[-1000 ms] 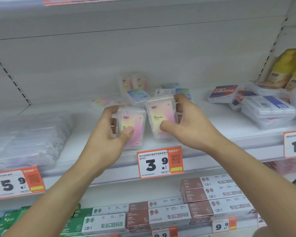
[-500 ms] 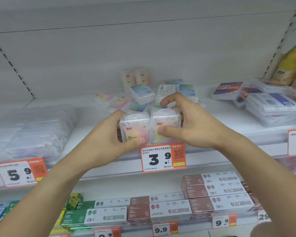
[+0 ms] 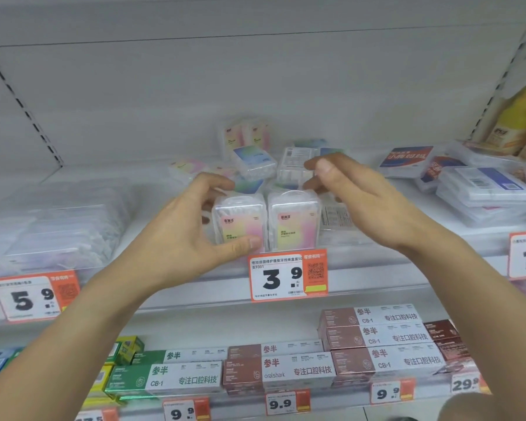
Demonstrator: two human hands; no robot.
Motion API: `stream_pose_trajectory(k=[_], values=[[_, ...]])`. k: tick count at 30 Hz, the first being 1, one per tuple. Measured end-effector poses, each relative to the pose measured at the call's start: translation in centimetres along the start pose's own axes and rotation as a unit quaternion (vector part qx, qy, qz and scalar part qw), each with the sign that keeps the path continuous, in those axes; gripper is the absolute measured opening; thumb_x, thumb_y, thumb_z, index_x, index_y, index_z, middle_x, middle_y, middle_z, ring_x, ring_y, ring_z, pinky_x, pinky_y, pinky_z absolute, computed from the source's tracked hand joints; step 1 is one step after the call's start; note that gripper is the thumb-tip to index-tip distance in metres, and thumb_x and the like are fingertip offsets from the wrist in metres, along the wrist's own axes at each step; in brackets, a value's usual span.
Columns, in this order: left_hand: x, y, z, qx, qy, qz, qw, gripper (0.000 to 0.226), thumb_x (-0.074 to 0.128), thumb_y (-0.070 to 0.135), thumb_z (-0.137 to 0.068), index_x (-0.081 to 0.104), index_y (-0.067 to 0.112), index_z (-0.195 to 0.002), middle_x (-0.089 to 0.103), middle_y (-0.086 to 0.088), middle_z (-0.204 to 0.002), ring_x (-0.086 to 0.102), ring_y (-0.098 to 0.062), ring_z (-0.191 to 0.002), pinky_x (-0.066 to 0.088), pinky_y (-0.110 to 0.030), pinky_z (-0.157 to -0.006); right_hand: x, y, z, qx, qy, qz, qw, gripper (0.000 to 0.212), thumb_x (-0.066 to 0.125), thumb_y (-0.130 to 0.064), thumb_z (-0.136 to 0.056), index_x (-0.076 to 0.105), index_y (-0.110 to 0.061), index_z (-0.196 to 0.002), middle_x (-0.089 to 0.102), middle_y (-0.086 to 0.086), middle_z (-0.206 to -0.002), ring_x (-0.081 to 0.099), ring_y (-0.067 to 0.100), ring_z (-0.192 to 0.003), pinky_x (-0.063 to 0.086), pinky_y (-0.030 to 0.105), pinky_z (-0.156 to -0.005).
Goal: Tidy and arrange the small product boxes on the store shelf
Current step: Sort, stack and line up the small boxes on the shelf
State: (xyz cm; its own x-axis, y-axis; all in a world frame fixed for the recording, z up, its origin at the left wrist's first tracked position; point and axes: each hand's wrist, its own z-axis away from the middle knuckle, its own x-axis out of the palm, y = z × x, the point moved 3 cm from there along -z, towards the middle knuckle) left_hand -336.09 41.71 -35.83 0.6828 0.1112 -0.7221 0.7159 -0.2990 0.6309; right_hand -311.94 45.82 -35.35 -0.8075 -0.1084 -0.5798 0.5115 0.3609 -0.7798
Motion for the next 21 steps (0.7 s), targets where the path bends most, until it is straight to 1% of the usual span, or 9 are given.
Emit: stream_pose_trajectory(k=[2, 4, 6, 9, 11, 13, 16, 19, 21], values=[[-0.3, 1.0, 0.1, 0.031, 0.050, -0.012, 0.998, 0.067, 0.072, 0.063, -0.064, 0.048, 0.035, -0.119, 0.060, 0.022, -0.110, 0.056, 0.007, -0.102, 0.044, -0.016, -0.088, -1.1, 0.3, 0.1, 0.015, 0.043, 0.022, 0.999, 0.048, 0.032, -0.059, -0.098, 0.068, -0.030, -0.111, 0.070, -0.015, -0.109, 0.061, 0.001, -0.107, 0.045, 0.026, -0.096], [-0.3, 2.4, 0.1, 0.061, 0.080, -0.035, 0.994, 0.053, 0.068, 0.058, -0.075, 0.053, 0.033, -0.119, 0.059, 0.023, -0.113, 0.054, 0.007, -0.105, 0.038, -0.007, -0.090, -1.9, 0.7, 0.2, 0.040, 0.040, 0.068, 0.996, 0.032, 0.043, -0.040, -0.101, 0.071, -0.028, -0.108, 0.068, -0.015, -0.113, 0.058, 0.005, -0.110, 0.041, 0.017, -0.089], [0.3, 3.9, -0.2, 0.094, 0.069, -0.079, 0.990, 0.055, 0.062, 0.062, -0.078, 0.054, 0.031, -0.122, 0.059, 0.020, -0.118, 0.052, 0.004, -0.108, 0.037, -0.012, -0.093, -2.3, 1.7, 0.2, 0.069, 0.000, 0.142, 0.987, 0.024, 0.057, -0.033, -0.094, 0.068, -0.031, -0.115, 0.063, -0.013, -0.124, 0.054, 0.009, -0.116, 0.041, 0.022, -0.088], [1.6, 4.9, -1.2, 0.107, 0.012, -0.151, 0.983, 0.062, 0.060, 0.065, -0.077, 0.053, 0.029, -0.128, 0.064, 0.011, -0.118, 0.057, -0.011, -0.112, 0.045, -0.035, -0.097, -2.1, 2.5, 0.6, 0.101, -0.069, 0.219, 0.968, 0.044, 0.071, -0.038, -0.081, 0.061, -0.037, -0.124, 0.057, -0.012, -0.135, 0.051, 0.008, -0.124, 0.040, 0.026, -0.097], [1.8, 4.9, -1.6, 0.104, -0.007, -0.171, 0.980, 0.051, 0.066, 0.057, -0.079, 0.059, 0.028, -0.121, 0.067, 0.008, -0.113, 0.062, -0.018, -0.106, 0.048, -0.040, -0.092, -1.9, 2.9, 0.8, 0.104, -0.091, 0.211, 0.968, 0.054, 0.076, -0.043, -0.077, 0.058, -0.036, -0.127, 0.057, -0.014, -0.134, 0.051, 0.005, -0.125, 0.040, 0.027, -0.105], [1.5, 4.4, -1.7, 0.094, -0.015, -0.172, 0.981, 0.046, 0.068, 0.055, -0.078, 0.062, 0.029, -0.116, 0.068, 0.010, -0.111, 0.062, -0.017, -0.104, 0.048, -0.038, -0.090, -2.2, 3.2, 1.0, 0.098, -0.095, 0.193, 0.972, 0.060, 0.079, -0.044, -0.074, 0.057, -0.033, -0.129, 0.059, -0.014, -0.132, 0.053, 0.004, -0.123, 0.040, 0.029, -0.108], [0.7, 3.9, -1.8, 0.075, -0.026, -0.174, 0.982, 0.044, 0.071, 0.051, -0.076, 0.063, 0.027, -0.112, 0.067, 0.012, -0.109, 0.061, -0.013, -0.101, 0.045, -0.030, -0.085, -2.8, 3.5, 1.2, 0.085, -0.067, 0.171, 0.979, 0.058, 0.082, -0.041, -0.073, 0.060, -0.031, -0.126, 0.063, -0.012, -0.121, 0.057, 0.003, -0.114, 0.044, 0.029, -0.104], [0.4, 4.0, -1.6, 0.070, -0.029, -0.174, 0.982, 0.041, 0.073, 0.046, -0.076, 0.064, 0.026, -0.111, 0.066, 0.013, -0.106, 0.055, -0.008, -0.092, 0.034, -0.022, -0.075, -3.7, 3.0, 1.4, 0.068, 0.004, 0.138, 0.988, 0.052, 0.078, -0.045, -0.076, 0.062, -0.028, -0.123, 0.064, -0.010, -0.113, 0.059, 0.003, -0.106, 0.045, 0.024, -0.094], [0.4, 4.0, -1.6, 0.071, -0.034, -0.176, 0.981, 0.041, 0.073, 0.045, -0.076, 0.064, 0.026, -0.112, 0.066, 0.012, -0.106, 0.058, -0.011, -0.096, 0.035, -0.022, -0.076, -4.2, 2.7, 1.4, 0.055, 0.056, 0.088, 0.993, 0.048, 0.074, -0.050, -0.078, 0.063, -0.029, -0.120, 0.065, -0.011, -0.109, 0.062, 0.003, -0.101, 0.048, 0.024, -0.089]])
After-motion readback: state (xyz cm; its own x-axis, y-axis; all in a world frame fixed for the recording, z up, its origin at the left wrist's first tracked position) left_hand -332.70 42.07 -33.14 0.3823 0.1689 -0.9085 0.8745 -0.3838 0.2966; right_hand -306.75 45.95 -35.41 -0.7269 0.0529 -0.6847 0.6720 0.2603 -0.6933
